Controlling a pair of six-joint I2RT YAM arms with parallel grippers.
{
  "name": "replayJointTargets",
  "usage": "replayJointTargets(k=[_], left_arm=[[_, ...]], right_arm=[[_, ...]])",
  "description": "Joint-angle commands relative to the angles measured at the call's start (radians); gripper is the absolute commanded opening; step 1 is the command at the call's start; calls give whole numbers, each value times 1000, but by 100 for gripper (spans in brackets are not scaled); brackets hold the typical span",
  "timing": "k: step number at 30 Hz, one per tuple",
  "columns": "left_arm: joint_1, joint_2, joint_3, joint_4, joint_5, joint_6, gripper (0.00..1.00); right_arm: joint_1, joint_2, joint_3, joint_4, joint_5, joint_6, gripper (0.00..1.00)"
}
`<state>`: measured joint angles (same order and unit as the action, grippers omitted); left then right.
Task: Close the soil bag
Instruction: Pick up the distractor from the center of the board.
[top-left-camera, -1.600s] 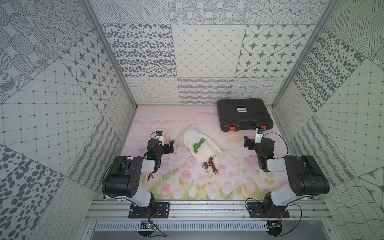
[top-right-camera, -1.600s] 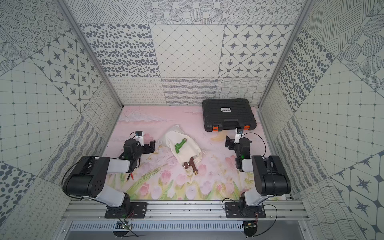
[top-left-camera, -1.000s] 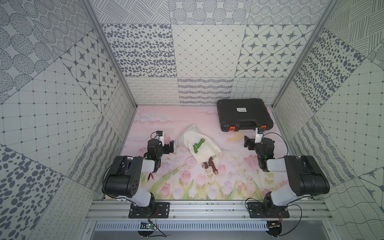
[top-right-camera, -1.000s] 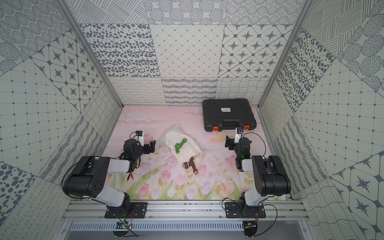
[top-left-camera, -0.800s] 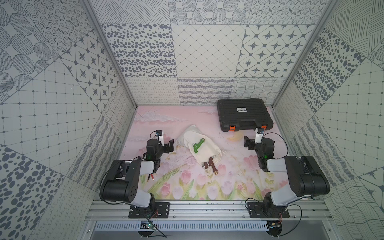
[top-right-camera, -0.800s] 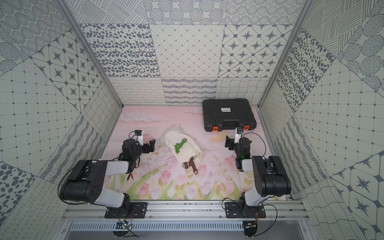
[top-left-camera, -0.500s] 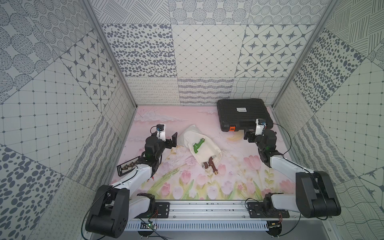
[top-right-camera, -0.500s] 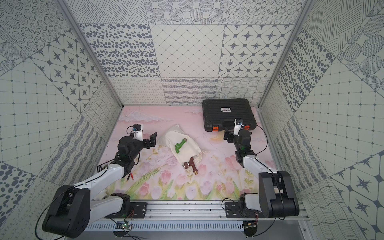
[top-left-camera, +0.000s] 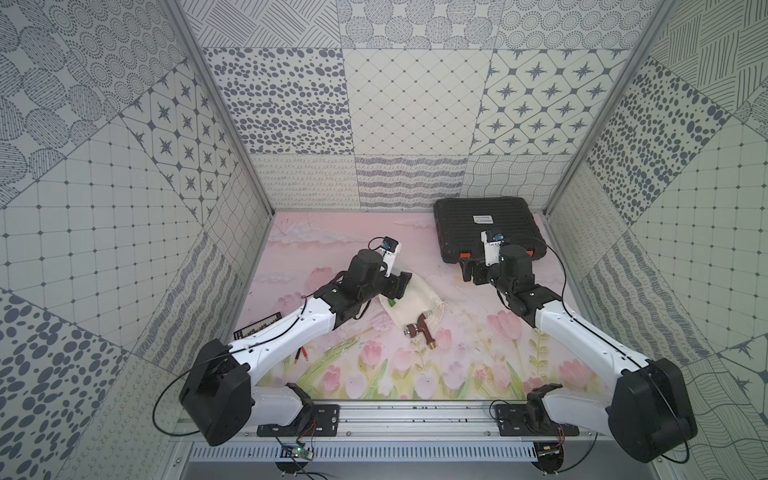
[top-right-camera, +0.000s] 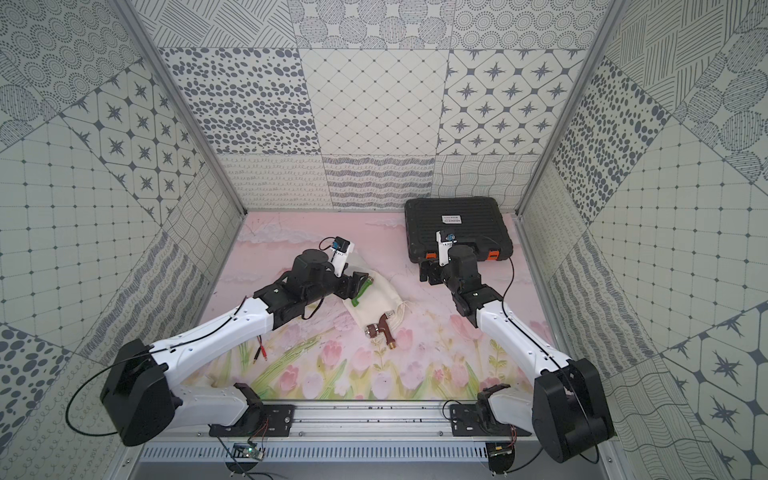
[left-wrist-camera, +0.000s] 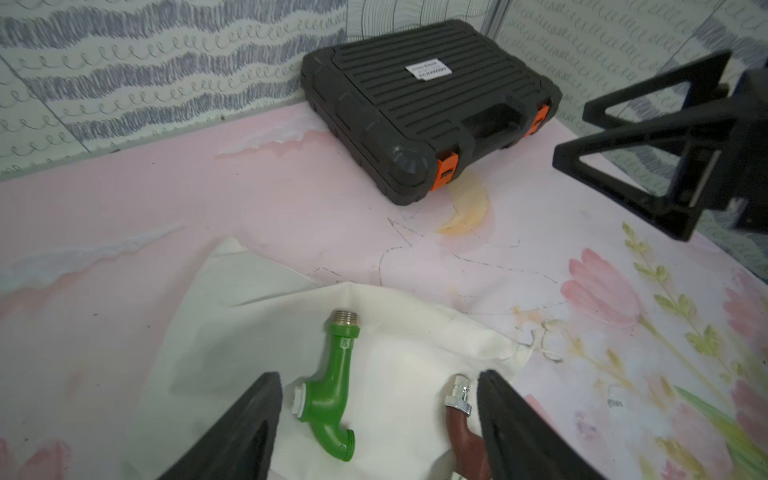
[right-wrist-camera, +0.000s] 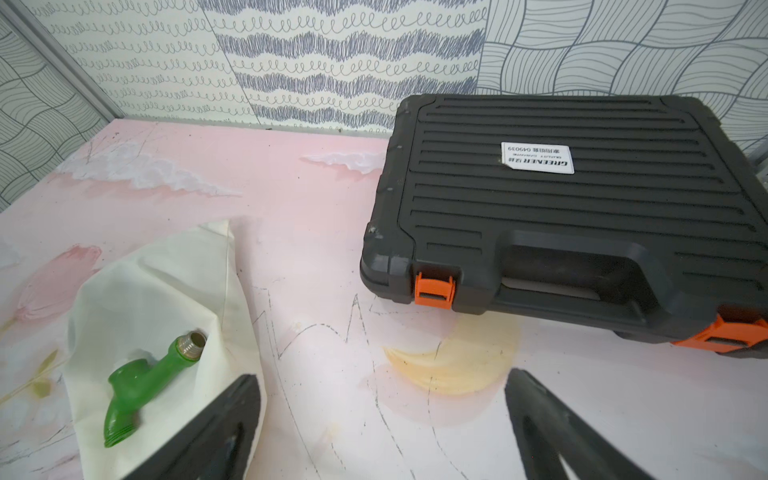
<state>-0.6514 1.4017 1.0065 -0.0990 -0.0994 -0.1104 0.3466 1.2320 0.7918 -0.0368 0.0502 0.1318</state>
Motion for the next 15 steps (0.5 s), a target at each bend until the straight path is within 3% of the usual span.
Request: replayJointTargets(k=[1, 9, 15], left_arm=[[-45, 185, 164, -407, -59, 50, 70], [-45, 439, 368, -550, -167, 117, 50], [-42, 562, 444, -593, -217, 145, 44]], right_arm=[[2, -25, 30, -29, -10, 26, 97], [3, -13, 8, -23, 9, 7, 97], [3, -5, 1, 10, -3, 16, 97]])
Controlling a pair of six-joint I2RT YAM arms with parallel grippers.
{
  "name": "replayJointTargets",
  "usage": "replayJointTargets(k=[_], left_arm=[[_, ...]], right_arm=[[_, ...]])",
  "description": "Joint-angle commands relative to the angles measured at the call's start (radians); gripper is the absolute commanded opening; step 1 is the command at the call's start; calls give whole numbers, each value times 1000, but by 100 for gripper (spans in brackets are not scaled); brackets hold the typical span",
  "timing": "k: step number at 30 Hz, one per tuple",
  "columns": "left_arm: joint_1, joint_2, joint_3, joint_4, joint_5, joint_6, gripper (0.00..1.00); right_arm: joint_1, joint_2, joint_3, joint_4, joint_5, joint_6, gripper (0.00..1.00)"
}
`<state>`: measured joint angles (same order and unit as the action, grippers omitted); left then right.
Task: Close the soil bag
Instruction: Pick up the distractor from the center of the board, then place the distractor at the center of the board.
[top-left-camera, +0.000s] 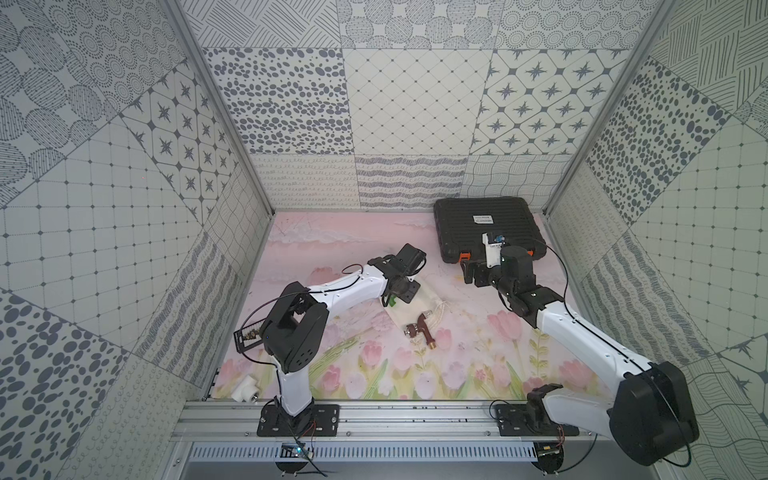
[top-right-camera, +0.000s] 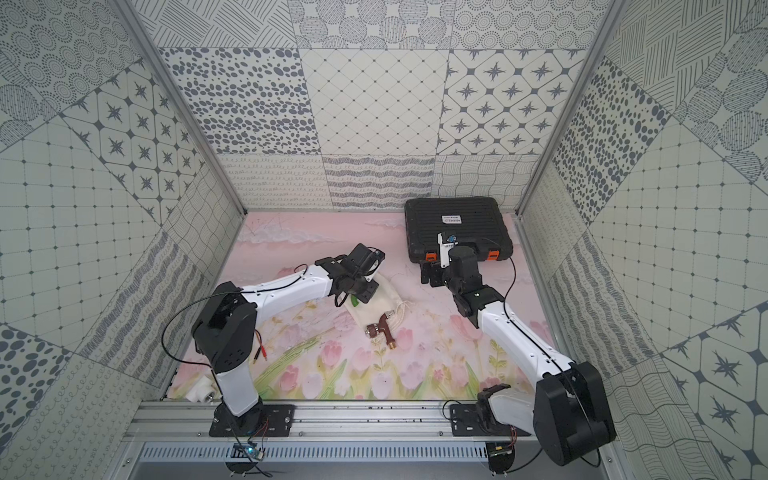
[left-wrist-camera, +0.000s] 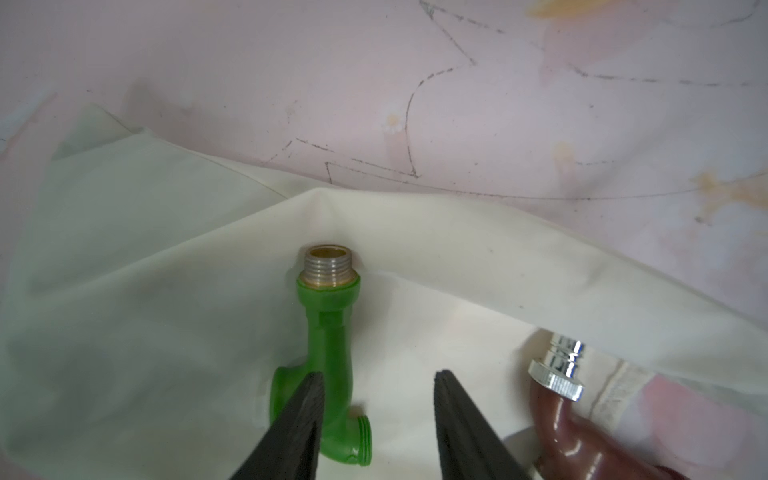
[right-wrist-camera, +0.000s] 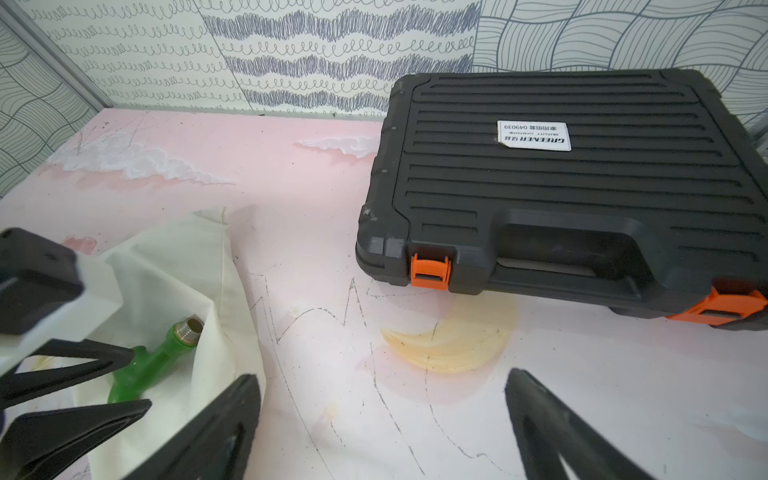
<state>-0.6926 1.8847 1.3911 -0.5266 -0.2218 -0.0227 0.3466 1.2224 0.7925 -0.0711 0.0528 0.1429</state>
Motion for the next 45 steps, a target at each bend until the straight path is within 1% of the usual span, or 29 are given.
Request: replayJointTargets(k=[1, 7, 15, 20, 22, 24, 27, 32, 34, 36, 40, 42, 45], left_arm=[[5, 94, 68, -167, -105, 59, 43], [34, 167, 117, -179, -165, 62, 42], [34, 185, 141, -147, -156, 99, 43], [38, 250, 174, -173, -131, 102, 34], [38, 255, 181, -185, -121, 97, 25], [38, 233, 183, -207, -122, 91, 20], [38, 164, 182, -260, -149, 80, 13], [58, -28, 124, -315, -173, 41, 12], [96, -95, 78, -329, -182, 9, 12], [161, -159, 19, -339, -175, -31, 11], [333, -244, -125, -340, -170, -130, 10], [421, -262, -203, -292, -128, -166, 10], [503, -224, -266, -216, -88, -198, 10]], right_arm=[[3, 3, -6, 53, -7, 4, 97], [3, 12, -9, 60, -32, -2, 97], [3, 37, -8, 75, -68, -3, 97], [3, 36, -7, 79, -65, 1, 97], [3, 27, -6, 69, -57, -1, 97], [3, 12, 1, 49, -49, -2, 97], [3, -13, 12, 0, -49, -1, 97], [36, -61, 46, -123, -52, 0, 97], [67, -73, 70, -183, -40, -10, 97], [103, -76, 94, -236, -37, -18, 97], [194, -57, 138, -331, -23, -26, 97], [238, -38, 157, -362, -20, -27, 97], [299, -5, 182, -409, -15, -32, 97]])
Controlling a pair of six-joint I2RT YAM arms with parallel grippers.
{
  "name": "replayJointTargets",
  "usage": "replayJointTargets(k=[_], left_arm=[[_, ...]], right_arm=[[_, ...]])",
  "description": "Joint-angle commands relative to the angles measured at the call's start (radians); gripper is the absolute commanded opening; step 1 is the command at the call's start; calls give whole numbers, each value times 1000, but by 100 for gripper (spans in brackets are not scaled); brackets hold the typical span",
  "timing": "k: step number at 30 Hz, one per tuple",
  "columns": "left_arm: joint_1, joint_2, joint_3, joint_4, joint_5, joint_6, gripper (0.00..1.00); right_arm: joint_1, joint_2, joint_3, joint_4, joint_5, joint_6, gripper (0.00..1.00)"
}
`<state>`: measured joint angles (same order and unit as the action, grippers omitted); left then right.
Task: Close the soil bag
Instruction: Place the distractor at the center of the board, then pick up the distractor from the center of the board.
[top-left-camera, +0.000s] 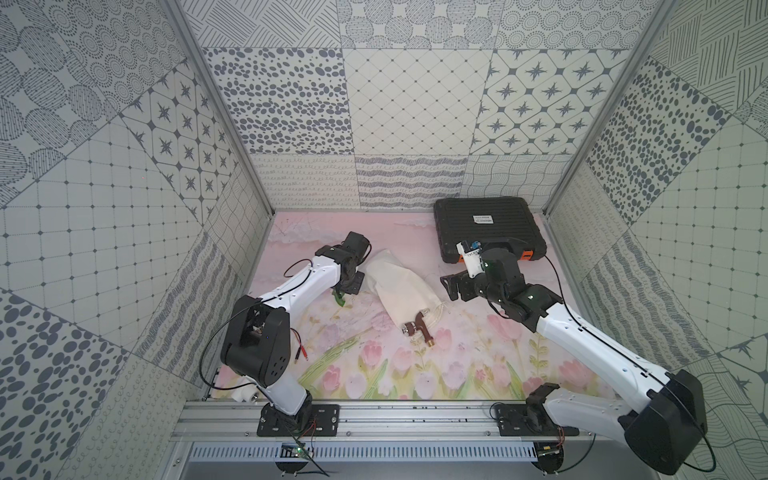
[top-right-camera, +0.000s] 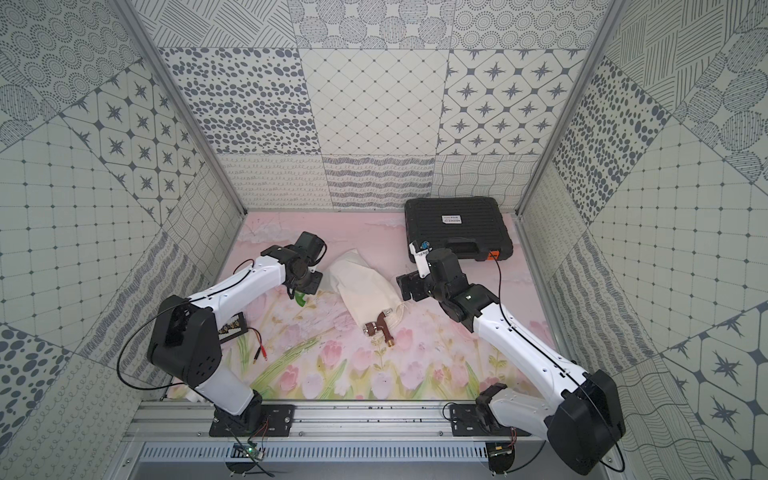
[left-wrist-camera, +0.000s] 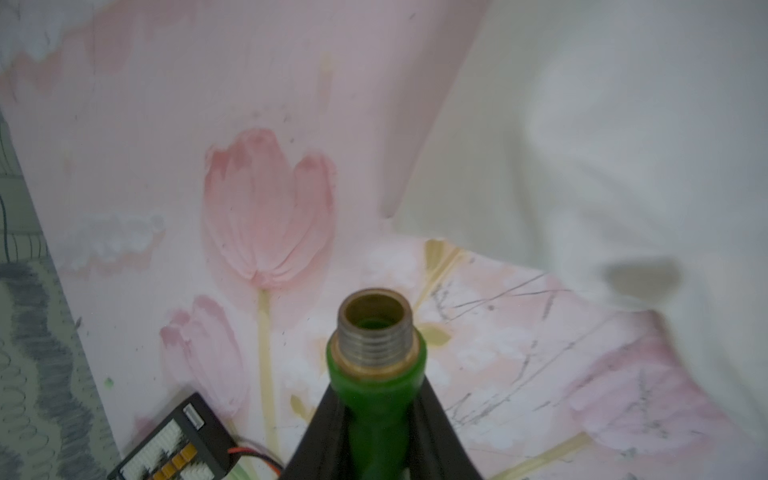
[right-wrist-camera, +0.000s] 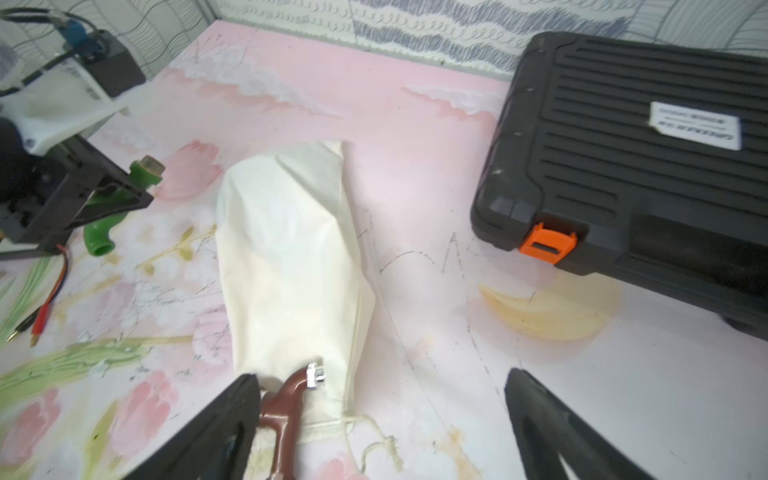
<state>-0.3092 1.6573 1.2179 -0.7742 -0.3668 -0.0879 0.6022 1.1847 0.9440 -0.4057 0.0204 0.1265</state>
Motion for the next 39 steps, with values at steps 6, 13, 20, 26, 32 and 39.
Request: replayJointTargets(k=[6, 13, 20, 26, 32, 39], left_arm=[[212, 146, -109, 67, 53, -166, 11], [217, 95, -152, 147, 107, -165, 45], [65, -95, -185, 199, 134, -169, 72], [-111, -256, -262, 265, 168, -218, 82], [-181, -346, -352, 369, 289, -304, 91], [-205, -330, -435, 497, 392, -382, 96]], right_arm=[[164, 90, 76, -179, 47, -19, 97], [274, 207, 98, -279, 45, 1, 97], [309, 320, 112, -316, 24, 57, 80], [316, 391, 109, -318, 33, 85, 59], [316, 479, 134, -286, 71, 113, 46], [316, 557, 132, -211, 100, 129, 38]])
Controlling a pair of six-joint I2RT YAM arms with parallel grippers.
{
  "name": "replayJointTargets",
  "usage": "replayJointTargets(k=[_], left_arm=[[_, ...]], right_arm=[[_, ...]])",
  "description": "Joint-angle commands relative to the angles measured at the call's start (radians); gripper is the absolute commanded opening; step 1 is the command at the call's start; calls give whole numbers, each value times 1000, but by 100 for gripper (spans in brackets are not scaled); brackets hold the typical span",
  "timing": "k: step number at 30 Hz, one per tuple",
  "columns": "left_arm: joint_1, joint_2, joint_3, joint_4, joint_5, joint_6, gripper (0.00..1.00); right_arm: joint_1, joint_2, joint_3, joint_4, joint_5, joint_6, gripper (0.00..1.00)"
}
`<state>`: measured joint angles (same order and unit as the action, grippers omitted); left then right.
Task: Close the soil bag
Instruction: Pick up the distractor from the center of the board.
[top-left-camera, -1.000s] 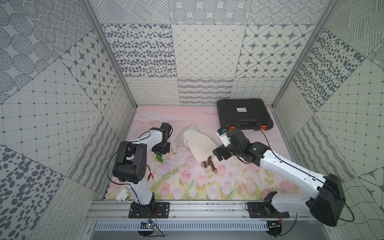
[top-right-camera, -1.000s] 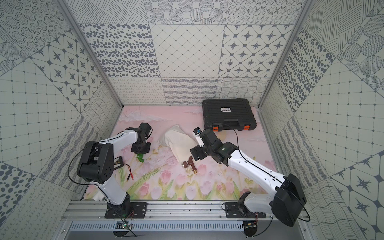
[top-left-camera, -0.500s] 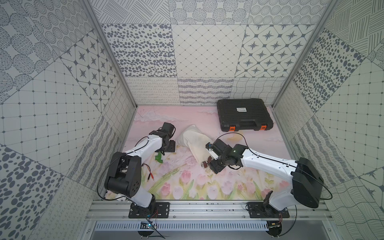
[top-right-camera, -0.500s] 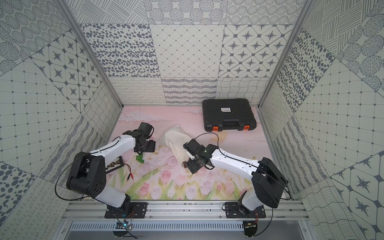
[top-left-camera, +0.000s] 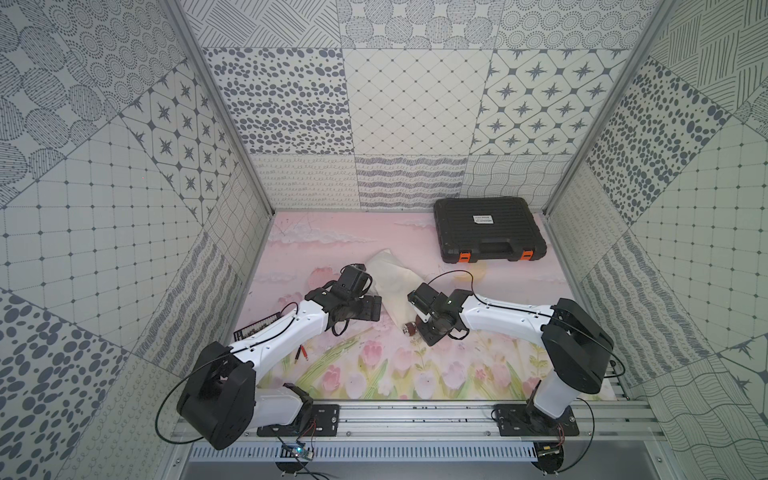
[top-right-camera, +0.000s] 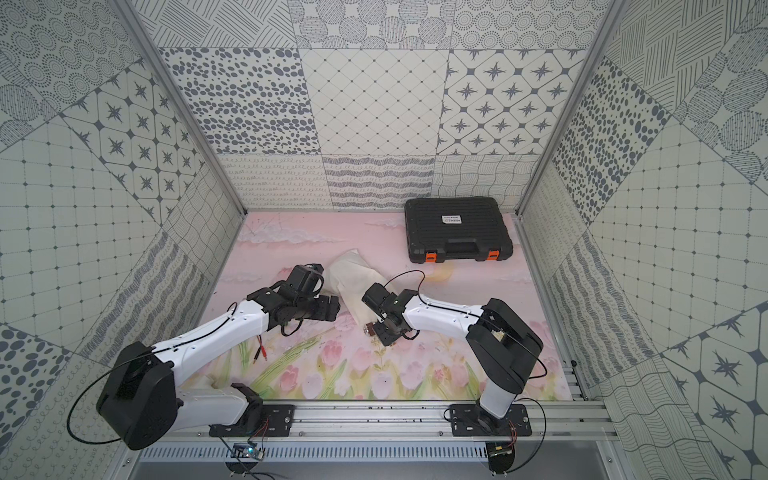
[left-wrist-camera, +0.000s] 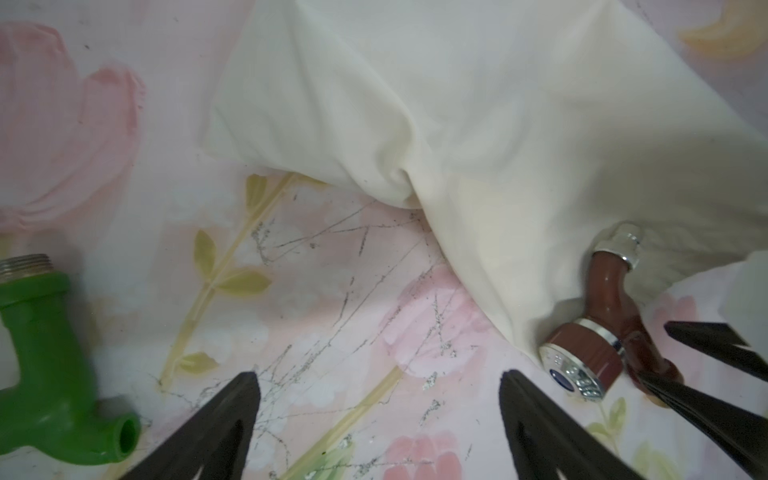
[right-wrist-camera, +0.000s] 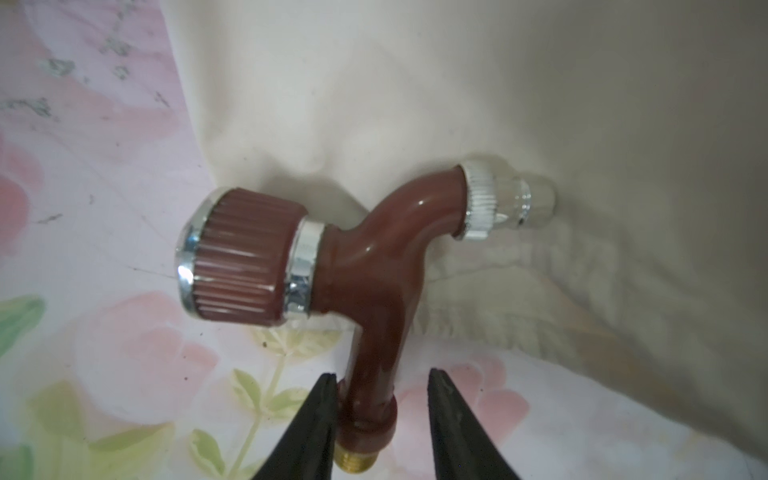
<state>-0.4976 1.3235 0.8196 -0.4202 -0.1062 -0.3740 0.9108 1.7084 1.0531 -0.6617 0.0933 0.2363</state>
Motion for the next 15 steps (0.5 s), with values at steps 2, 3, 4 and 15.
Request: replayJointTargets(k=[2, 3, 4, 15], left_arm=[[-19, 16, -44, 155, 137, -100, 97], [-21, 21, -46, 160, 138, -100, 97], [-22, 25, -47, 163, 140, -101, 97], [-22, 10, -56, 170, 121, -100, 98]], right_arm=[[6, 50, 25, 53, 26, 23, 37], [7, 54, 25, 57, 26, 24, 37], [8, 57, 25, 61, 26, 25, 37], [6, -121, 9, 17, 47, 48, 13]])
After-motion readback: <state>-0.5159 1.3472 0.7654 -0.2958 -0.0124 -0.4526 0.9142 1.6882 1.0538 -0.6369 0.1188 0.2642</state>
